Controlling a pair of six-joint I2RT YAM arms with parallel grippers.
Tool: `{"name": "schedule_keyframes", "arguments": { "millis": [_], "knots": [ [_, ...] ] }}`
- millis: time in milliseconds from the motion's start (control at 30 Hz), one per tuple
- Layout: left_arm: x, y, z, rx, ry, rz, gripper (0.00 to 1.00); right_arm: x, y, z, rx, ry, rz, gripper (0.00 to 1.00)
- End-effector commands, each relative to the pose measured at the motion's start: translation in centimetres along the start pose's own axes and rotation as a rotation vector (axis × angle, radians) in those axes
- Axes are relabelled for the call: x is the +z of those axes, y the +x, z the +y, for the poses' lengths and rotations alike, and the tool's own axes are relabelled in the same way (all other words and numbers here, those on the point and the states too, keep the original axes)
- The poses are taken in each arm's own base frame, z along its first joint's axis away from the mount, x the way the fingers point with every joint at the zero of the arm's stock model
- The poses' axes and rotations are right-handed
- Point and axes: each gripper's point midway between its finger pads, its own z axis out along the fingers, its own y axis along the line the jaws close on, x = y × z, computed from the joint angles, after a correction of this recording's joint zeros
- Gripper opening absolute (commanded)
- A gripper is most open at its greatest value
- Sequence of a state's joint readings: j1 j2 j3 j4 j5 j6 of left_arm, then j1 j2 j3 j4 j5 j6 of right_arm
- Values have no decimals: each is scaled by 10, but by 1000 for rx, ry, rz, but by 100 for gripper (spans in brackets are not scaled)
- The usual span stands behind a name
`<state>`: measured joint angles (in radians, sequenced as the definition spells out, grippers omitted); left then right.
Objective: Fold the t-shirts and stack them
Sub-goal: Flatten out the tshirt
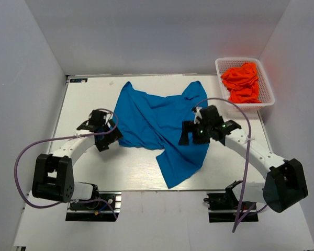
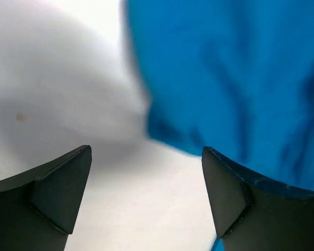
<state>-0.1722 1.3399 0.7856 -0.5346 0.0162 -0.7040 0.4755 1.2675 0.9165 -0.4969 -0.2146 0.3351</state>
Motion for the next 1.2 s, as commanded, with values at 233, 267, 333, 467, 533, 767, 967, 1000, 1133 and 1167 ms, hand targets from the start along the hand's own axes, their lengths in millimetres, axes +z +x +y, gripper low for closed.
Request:
{"name": "schedule_keyframes", "arguments": {
  "millis": [233, 267, 333, 467, 533, 767, 967, 1000, 1133, 1167],
  "knots": [
    [20, -5, -18, -33, 120, -61, 71, 7, 132, 32, 101, -30, 316, 90],
    [25, -6, -23, -19, 142, -60, 67, 10, 135, 30, 88, -19, 327, 90],
    [33, -2, -21, -10, 143, -44, 56, 16, 134, 30, 121, 0, 314, 90],
    [42, 13, -18, -10, 146, 21, 36, 25, 121, 25, 157, 35, 250, 90],
    [43, 24, -13, -5, 125, 53, 36, 23, 114, 24, 153, 49, 218, 90],
    [37, 30, -13, 1, 183, 21, 28, 25, 112, 17, 157, 87, 209, 90],
    [19, -14, -38, 26, 175, -78, 0, 20, 100, 6, 149, 163, 159, 90],
    [12, -27, -40, 37, 155, -111, 0, 18, 93, -1, 144, 208, 124, 90],
    [-15, -54, -61, 104, 69, -127, 0, 9, 95, -11, 159, 253, 99, 90],
    [-15, -55, -85, 147, 108, -106, 0, 8, 97, -13, 157, 257, 100, 90]
  ]
}}
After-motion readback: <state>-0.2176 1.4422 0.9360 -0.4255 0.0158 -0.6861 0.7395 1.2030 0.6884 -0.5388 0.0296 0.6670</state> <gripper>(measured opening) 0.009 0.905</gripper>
